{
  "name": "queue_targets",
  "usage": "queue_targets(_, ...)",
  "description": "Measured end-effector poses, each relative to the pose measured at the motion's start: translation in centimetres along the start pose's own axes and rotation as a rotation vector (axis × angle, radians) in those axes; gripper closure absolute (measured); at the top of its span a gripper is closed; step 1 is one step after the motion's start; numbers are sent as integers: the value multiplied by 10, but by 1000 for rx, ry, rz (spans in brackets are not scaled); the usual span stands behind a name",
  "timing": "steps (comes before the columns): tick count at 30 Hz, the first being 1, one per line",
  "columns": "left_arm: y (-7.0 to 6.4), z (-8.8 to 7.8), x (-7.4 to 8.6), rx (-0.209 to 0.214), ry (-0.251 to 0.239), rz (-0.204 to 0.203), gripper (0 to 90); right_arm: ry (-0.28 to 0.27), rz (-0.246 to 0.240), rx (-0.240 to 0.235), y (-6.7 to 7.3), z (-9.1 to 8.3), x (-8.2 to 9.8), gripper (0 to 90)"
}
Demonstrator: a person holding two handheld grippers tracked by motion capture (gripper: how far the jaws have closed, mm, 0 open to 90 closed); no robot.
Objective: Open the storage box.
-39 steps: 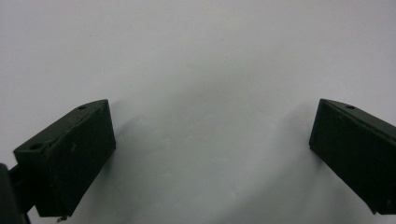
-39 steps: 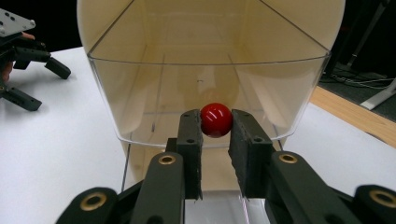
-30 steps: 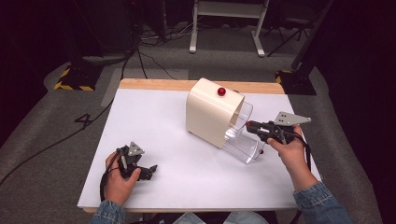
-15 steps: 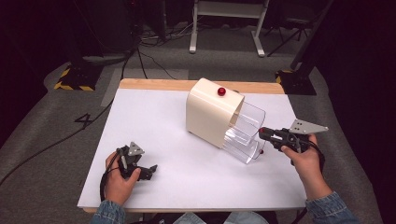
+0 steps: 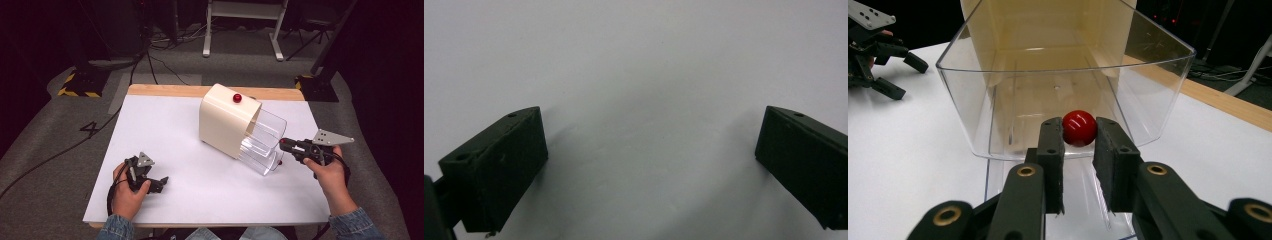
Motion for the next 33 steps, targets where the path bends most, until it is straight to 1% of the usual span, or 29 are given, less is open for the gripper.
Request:
queue_targets(8, 0, 0, 0, 0, -1, 0, 3, 11, 15, -3, 0, 0, 8, 741)
queue_targets(10, 0, 0, 0, 0, -1, 0, 3, 25, 24, 2, 0, 0, 13, 714)
queue_targets(11, 0, 0, 0, 0, -1, 0, 3, 25, 24, 2, 0, 0, 13, 714)
queue_targets(12, 0, 0, 0, -1, -1, 0, 3, 33, 25, 4, 0, 1, 15, 693)
queue_targets(13, 0, 0, 0, 0, -1, 0, 3, 49, 28, 19, -1, 1, 19, 649)
queue_targets(15, 0, 0, 0, 0, 0, 0, 3, 55, 28, 16, -1, 1, 21, 645)
queue_targets(16, 0, 0, 0, 0, 0, 0, 3, 71, 26, 22, -2, 2, 25, 599)
queue_targets(17, 0, 0, 0, 0, 0, 0, 3, 71, 26, 23, -2, 2, 25, 585)
queue_targets(20, 0, 0, 0, 0, -1, 0, 3, 80, 25, 27, -2, 2, 27, 574)
queue_targets(21, 0, 0, 0, 0, -1, 0, 3, 86, 26, 30, -2, 2, 28, 553)
queue_targets(25, 0, 0, 0, 0, -1, 0, 3, 87, 28, 33, -3, 1, 29, 540)
queue_targets(26, 0, 0, 0, 0, -1, 0, 3, 85, 32, 37, -3, -1, 29, 509)
queue_targets(28, 0, 0, 0, 0, -1, 0, 3, 84, 33, 41, -4, -3, 29, 494)
queue_targets(29, 0, 0, 0, -1, -1, 0, 3, 91, 40, 53, -6, -7, 31, 448)
queue_targets(31, 0, 0, 0, -1, -1, 0, 3, 92, 44, 59, -7, -9, 31, 432)
queue_targets(32, 0, 0, 0, -1, -1, 0, 3, 97, 62, 84, -10, -16, 35, 398)
queue_targets(33, 0, 0, 0, -1, -1, 0, 3, 97, 62, 84, -10, -16, 35, 398)
Point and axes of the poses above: each handheld gripper's, and its own axes: z roughly forward along the jaws, x roughly out of its underside, y roughly to its left, the point moved 10 cm from there along z, roughly forward along the jaws, and after that the axes turned 13 degrees about -z, right-handed, at the moved point
